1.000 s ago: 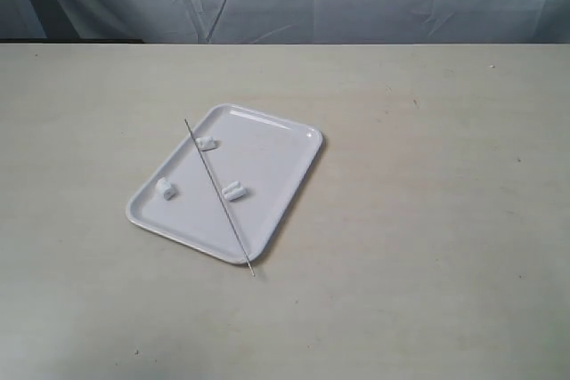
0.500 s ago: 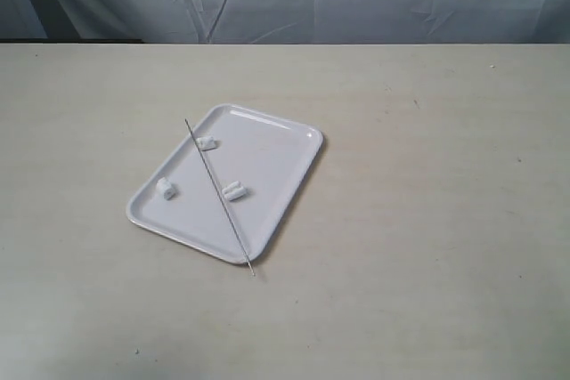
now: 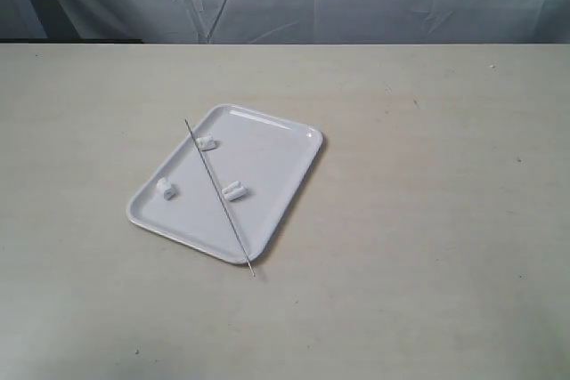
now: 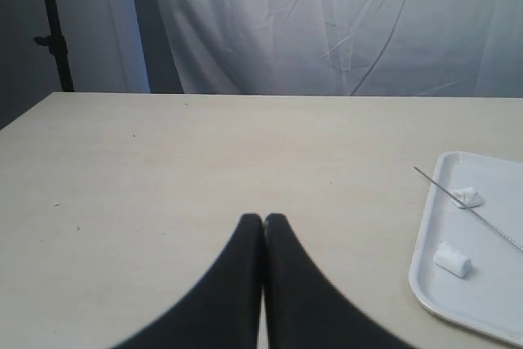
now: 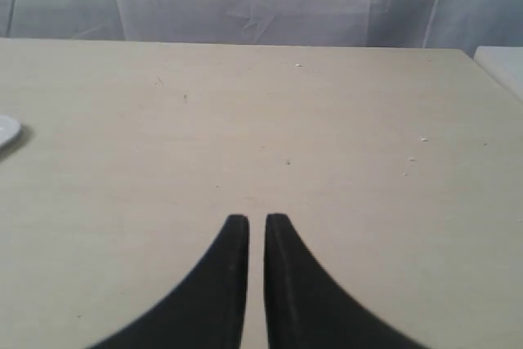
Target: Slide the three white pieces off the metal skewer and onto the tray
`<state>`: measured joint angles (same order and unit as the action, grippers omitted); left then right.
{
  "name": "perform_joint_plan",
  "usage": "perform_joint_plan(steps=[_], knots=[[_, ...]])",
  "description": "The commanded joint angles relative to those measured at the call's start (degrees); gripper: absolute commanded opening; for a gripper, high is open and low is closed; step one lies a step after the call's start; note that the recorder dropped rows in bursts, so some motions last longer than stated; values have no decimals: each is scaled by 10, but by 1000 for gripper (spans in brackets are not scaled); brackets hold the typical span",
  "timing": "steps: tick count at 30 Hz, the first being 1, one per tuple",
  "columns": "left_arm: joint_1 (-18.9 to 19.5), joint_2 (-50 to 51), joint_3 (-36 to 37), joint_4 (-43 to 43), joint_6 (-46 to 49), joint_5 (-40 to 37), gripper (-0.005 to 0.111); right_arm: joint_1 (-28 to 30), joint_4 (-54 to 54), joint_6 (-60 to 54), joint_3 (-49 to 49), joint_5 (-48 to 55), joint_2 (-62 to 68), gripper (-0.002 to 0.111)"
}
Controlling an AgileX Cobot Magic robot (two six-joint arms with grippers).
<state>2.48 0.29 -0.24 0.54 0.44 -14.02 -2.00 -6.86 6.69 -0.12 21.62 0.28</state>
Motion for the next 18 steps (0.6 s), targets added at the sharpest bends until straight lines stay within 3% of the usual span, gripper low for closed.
perform_joint_plan(steps=[1, 18], knots=[[2, -3, 2, 16, -4, 7, 0, -3, 7, 21, 1, -7, -3, 8], [2, -3, 2, 9, -30, 13, 0, 15, 12, 20, 1, -7, -3, 8]])
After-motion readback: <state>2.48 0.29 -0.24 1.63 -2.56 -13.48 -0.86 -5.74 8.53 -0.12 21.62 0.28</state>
